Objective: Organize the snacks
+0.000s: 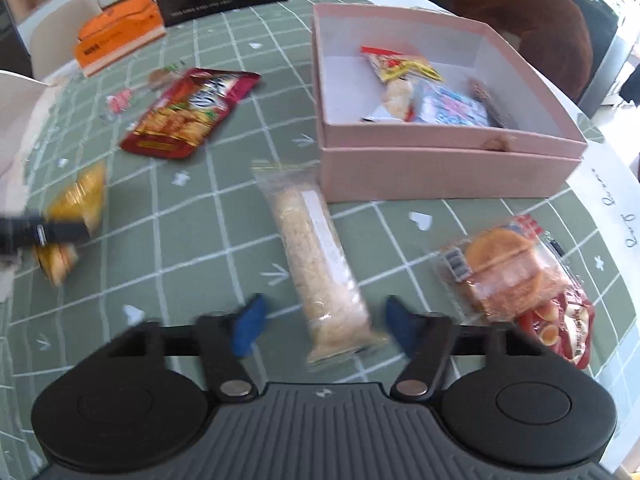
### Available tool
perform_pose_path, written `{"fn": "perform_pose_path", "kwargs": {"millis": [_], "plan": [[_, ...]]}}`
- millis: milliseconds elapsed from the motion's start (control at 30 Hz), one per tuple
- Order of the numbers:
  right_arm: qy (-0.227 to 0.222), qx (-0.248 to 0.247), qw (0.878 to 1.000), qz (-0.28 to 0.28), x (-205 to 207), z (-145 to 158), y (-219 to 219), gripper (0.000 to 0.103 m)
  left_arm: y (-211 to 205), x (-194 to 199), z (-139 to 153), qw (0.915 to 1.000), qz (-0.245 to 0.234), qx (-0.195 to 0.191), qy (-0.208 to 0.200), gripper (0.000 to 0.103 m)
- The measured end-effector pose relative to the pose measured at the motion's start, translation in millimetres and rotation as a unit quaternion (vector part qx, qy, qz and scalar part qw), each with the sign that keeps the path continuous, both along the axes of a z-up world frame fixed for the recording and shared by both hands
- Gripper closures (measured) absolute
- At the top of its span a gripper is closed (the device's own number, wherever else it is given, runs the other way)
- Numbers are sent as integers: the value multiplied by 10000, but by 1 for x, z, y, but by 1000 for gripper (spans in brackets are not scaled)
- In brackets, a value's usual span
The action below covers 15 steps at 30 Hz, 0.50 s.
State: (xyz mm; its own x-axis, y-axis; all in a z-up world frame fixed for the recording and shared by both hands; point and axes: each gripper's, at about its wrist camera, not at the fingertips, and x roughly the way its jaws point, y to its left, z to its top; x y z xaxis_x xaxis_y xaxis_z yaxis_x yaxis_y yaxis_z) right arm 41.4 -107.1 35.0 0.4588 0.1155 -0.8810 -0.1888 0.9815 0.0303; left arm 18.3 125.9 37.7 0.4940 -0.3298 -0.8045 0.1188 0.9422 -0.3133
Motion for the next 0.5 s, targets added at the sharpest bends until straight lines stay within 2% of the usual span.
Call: {"fn": "perform_pose_path", "kwargs": {"millis": [33, 167, 300, 500], "plan": [[16, -26, 10000, 61, -2, 2, 3, 70, -6, -7, -1, 9999, -75, -76, 44, 44], [161, -32, 9997, 190, -13, 7, 6, 71, -29, -27, -2, 9986, -383, -327, 127, 44], [179, 111, 9998, 28, -32, 16, -6, 72, -44, -30, 0, 9961, -621, -593, 202, 44], [39, 304, 9986, -421, -51, 25, -38, 72, -69, -28, -3, 9945, -710, -737, 230, 44]]}}
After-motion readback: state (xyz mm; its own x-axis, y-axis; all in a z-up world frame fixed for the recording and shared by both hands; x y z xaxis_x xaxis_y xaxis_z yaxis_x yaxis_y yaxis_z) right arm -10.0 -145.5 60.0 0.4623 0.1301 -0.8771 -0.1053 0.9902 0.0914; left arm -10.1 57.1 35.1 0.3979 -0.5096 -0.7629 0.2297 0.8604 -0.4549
